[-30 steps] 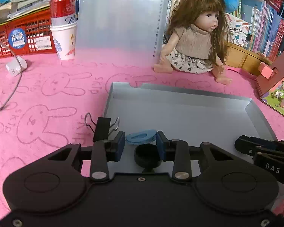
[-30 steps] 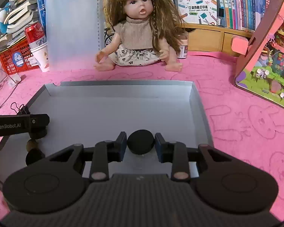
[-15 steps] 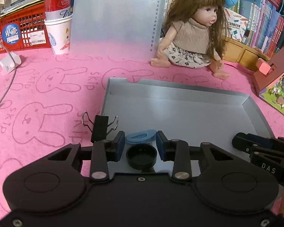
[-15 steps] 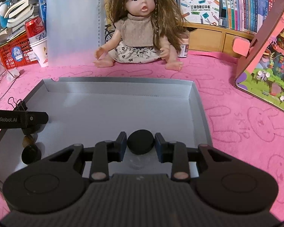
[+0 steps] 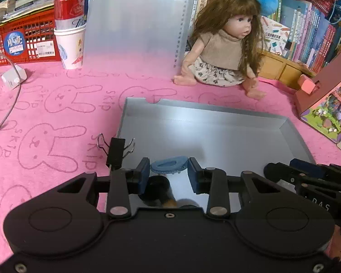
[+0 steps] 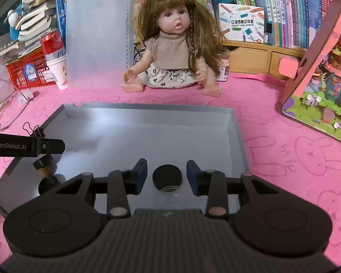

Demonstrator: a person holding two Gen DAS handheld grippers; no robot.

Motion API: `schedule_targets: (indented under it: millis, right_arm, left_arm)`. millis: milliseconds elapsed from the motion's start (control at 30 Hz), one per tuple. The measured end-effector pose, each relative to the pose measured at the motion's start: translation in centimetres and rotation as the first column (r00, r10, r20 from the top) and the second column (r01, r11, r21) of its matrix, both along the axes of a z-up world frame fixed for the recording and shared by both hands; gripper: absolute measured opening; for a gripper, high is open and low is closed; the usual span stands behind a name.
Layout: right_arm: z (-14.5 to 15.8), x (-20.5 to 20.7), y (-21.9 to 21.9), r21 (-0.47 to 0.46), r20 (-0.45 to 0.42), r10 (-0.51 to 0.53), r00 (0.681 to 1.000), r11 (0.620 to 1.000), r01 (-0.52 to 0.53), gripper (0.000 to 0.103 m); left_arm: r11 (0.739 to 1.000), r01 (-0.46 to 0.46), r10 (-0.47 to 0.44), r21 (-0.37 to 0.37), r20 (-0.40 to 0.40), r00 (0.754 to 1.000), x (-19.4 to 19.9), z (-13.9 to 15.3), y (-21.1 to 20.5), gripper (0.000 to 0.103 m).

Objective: Organize rigid objects
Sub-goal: 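Carry both objects over the tray and open the right tool to drop the black piece, then open the left tool to drop the light-blue clip into the tray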

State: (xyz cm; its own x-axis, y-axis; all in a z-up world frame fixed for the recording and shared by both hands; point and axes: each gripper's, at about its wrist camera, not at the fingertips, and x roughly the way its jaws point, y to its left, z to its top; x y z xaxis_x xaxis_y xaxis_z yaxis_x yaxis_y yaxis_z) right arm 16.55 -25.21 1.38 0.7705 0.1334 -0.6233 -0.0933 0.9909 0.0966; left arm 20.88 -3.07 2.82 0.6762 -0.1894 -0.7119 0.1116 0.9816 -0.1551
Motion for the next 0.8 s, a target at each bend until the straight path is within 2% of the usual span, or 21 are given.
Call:
schedule_targets:
  millis: [333, 633, 800]
  right_arm:
    - [2.5, -3.5, -1.1, -0.002, 0.059, 0.004, 0.998, 1.0, -0.003, 0.061]
    - [5.3, -7.1, -2.0, -0.025, 0.122, 0.016, 0.992, 1.0, -0.013, 0.069]
    - [6.0, -9.7, -2.3, -0.033, 0.153, 0.032, 0.988, 0.999, -0.027, 0.075]
  left_arm:
    - [0.998, 0.056, -0.055, -0.03, 0.038, 0.998, -3.8, 2.9, -1.4, 0.034]
    - [0.983, 0.163, -0.152, -0.08, 0.128, 0.98, -9.1, 8.5, -3.3, 0.034]
    - [0.981, 0.184, -0.173, -0.058, 0.16, 0.972, -12.1, 9.1, -3.1, 0.034]
